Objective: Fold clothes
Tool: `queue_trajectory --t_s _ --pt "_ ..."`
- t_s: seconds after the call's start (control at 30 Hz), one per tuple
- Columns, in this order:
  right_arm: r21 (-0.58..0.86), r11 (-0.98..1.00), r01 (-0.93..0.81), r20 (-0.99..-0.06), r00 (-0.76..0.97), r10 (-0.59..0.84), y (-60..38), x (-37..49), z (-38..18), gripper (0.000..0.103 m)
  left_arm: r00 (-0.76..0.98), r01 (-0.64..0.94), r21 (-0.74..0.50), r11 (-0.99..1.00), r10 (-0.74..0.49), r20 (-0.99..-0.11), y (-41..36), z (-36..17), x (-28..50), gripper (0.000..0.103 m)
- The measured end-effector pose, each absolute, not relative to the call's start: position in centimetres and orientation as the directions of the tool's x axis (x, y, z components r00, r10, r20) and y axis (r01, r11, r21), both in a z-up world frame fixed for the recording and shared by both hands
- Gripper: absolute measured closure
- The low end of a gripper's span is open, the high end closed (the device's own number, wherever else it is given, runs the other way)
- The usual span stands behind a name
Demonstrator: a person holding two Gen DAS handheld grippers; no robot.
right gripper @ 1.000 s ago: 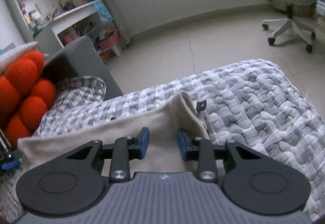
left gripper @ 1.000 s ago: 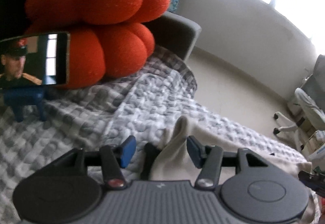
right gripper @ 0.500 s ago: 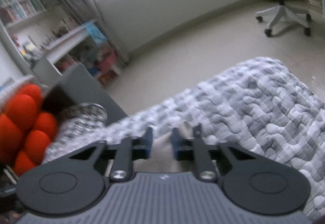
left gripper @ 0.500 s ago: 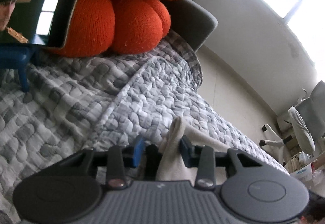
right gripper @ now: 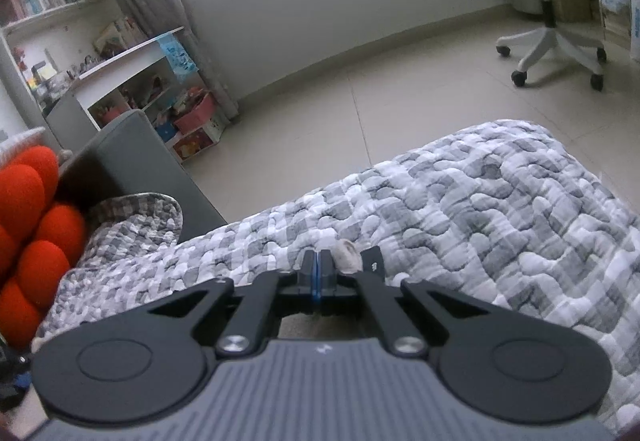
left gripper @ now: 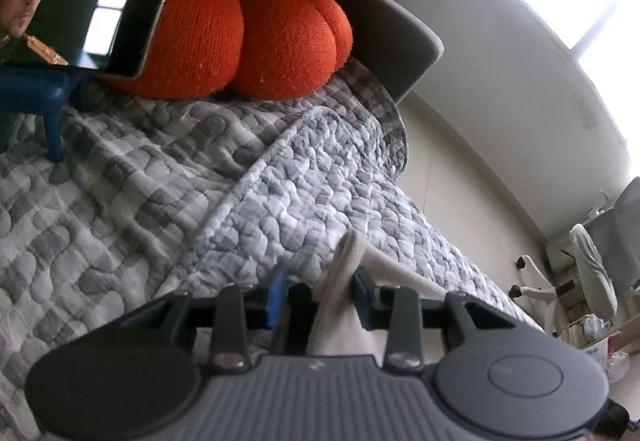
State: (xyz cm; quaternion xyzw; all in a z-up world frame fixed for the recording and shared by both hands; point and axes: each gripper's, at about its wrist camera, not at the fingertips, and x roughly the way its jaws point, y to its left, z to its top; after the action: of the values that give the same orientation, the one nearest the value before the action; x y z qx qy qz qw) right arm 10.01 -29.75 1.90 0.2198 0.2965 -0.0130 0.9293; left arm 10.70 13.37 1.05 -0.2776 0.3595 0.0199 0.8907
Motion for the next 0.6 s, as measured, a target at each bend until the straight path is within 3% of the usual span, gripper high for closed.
queue_trajectory --t_s 0.2,0.37,0.6 --pt "0.353 0.922 0.157 -0.561 0.825 0.074 -28.8 9.8 2.8 0.103 0.738 -0.229 -0.451 0.863 -0.148 -0.659 13.0 1.5 10.7 0.064" --pt "0.289 0.941 0.176 -0.571 0.821 0.022 -28.0 9.9 3.1 0.090 0.734 -0.234 -0.445 0.864 -0.143 -0.664 12.9 1.7 10.7 0.064" --pt "0.201 0.959 0.200 -0.578 0.815 -0.049 -27.4 10.6 2.4 0.099 0.732 -0.235 -0.441 0.866 -0.140 -0.667 12.8 1.8 10.8 0.063"
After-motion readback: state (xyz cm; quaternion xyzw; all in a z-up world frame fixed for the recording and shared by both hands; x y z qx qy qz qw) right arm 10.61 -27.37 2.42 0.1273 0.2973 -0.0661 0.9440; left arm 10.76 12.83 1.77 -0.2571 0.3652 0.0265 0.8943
